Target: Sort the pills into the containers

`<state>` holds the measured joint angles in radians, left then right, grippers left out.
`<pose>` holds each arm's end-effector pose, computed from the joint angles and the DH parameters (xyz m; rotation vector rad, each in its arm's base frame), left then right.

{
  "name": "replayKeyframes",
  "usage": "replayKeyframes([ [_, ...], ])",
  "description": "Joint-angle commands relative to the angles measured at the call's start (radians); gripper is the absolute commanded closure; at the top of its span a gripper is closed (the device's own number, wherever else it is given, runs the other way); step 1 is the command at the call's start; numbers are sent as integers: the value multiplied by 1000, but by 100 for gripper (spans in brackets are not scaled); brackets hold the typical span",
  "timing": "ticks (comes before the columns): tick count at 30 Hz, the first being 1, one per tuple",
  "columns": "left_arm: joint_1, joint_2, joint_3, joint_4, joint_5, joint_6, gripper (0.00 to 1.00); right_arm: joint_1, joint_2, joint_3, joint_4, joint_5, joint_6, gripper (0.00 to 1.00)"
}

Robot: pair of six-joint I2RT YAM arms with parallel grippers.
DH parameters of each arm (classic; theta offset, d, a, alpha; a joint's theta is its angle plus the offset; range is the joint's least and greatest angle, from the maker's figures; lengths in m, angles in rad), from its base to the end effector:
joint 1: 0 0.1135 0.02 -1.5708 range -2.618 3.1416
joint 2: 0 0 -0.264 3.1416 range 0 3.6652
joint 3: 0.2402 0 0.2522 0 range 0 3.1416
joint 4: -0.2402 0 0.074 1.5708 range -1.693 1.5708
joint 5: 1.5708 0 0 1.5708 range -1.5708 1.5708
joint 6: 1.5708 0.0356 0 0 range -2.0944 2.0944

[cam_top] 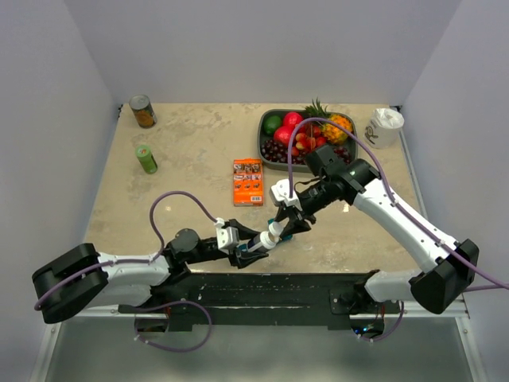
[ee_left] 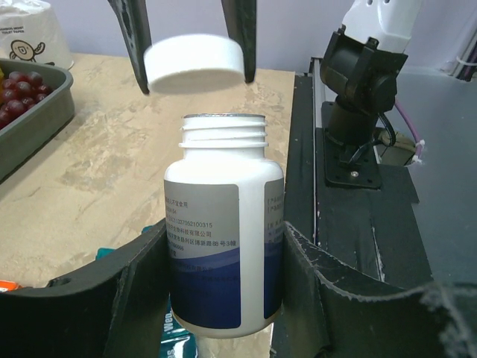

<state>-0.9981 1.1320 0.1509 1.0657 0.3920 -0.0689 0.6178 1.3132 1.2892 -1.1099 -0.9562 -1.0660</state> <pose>0.0972 -0.1758 0.1913 1.0052 1.2496 -1.1356 0.1780 0.1622 0.3372 -1.9044 1.3435 1.0556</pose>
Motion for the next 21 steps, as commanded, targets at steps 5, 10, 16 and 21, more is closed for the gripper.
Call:
replayKeyframes([
  [5, -5, 25, 62, 102, -4, -54, 100, 71, -8, -25, 81, 54, 55, 91],
  [10, -5, 18, 61, 99, -22, -60, 100, 80, -12, -36, 74, 68, 47, 91],
  [16, -5, -8, 33, 137, -41, -74, 100, 80, -17, -36, 73, 76, 58, 91],
  [21, -5, -28, 15, 157, -59, -80, 100, 79, -8, -22, 62, 57, 63, 90],
])
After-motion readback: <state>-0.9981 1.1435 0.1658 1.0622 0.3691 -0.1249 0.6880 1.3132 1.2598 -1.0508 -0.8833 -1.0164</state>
